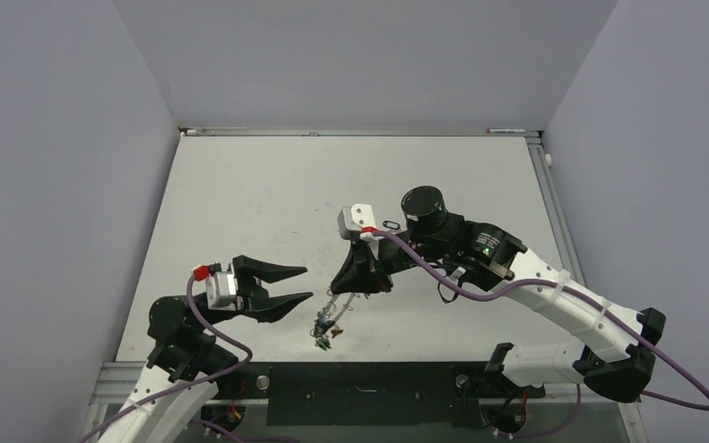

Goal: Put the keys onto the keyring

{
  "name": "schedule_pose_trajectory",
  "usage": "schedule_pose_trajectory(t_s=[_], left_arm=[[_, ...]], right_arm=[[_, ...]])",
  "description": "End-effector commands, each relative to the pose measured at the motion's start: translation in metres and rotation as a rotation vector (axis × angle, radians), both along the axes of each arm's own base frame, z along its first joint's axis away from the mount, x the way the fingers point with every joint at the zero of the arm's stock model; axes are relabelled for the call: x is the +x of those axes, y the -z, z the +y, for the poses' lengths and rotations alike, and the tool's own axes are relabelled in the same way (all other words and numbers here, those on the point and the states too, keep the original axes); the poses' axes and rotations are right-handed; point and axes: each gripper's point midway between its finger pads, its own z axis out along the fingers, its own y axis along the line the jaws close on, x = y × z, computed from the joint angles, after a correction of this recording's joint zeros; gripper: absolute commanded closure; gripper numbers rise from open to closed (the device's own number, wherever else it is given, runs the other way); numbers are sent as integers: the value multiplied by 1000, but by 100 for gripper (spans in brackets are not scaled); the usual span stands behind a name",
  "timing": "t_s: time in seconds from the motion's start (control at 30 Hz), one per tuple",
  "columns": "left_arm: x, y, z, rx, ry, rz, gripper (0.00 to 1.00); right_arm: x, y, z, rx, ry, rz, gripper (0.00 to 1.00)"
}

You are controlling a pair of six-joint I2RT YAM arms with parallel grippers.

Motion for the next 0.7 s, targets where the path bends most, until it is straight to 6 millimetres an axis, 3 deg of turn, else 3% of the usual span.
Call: schedule_pose_trajectory(t_s=[0.0,0.33,0.67], left_arm=[[-11,-19,0,-36,41,-145,58],[-5,-18,-4,-23,38,-138,64],[-20,-22,-21,11,208,-73,63]], right_arm=[[-7,-53,-1,164,-56,-98,95],[-6,-55,1,171,-64,-95,95],[-3,-49,5,156,-61,-86,95]])
